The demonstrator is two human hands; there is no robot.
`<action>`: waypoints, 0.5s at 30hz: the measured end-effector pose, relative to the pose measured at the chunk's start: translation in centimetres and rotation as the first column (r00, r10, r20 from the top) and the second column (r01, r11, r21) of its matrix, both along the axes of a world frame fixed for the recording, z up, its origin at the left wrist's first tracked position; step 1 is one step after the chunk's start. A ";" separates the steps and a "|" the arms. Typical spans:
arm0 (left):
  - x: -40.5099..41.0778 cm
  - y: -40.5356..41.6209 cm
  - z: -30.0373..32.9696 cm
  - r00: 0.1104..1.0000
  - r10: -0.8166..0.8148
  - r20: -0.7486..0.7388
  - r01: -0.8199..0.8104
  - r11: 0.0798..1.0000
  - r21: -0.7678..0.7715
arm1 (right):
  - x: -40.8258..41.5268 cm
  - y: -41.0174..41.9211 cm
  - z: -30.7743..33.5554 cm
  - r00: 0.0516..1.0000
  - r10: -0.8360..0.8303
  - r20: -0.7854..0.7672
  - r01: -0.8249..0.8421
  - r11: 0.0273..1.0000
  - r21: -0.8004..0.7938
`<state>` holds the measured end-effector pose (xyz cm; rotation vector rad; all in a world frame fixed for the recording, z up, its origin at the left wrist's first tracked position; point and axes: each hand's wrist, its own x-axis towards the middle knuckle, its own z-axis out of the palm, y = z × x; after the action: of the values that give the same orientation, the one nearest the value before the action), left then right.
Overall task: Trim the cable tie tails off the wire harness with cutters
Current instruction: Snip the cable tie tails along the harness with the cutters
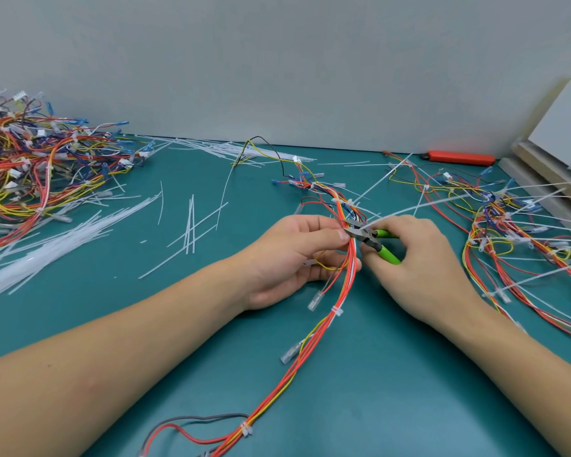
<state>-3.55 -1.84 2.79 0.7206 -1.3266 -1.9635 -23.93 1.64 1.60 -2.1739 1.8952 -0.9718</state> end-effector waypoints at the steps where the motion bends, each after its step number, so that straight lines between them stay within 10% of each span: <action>1: 0.0 0.0 0.0 1.000 0.001 0.001 -0.001 1.000 -0.001 | 0.0 0.0 0.0 1.000 0.000 0.005 0.000 1.000 -0.001; 15: 0.0 0.0 -0.1 1.000 0.004 -0.002 -0.004 1.000 -0.004 | -0.1 -0.2 0.2 0.997 -0.006 0.073 0.002 0.998 0.065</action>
<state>-3.59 -1.81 2.71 0.7182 -1.3265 -1.9574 -23.99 1.46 1.83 -2.0705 1.8720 -0.9628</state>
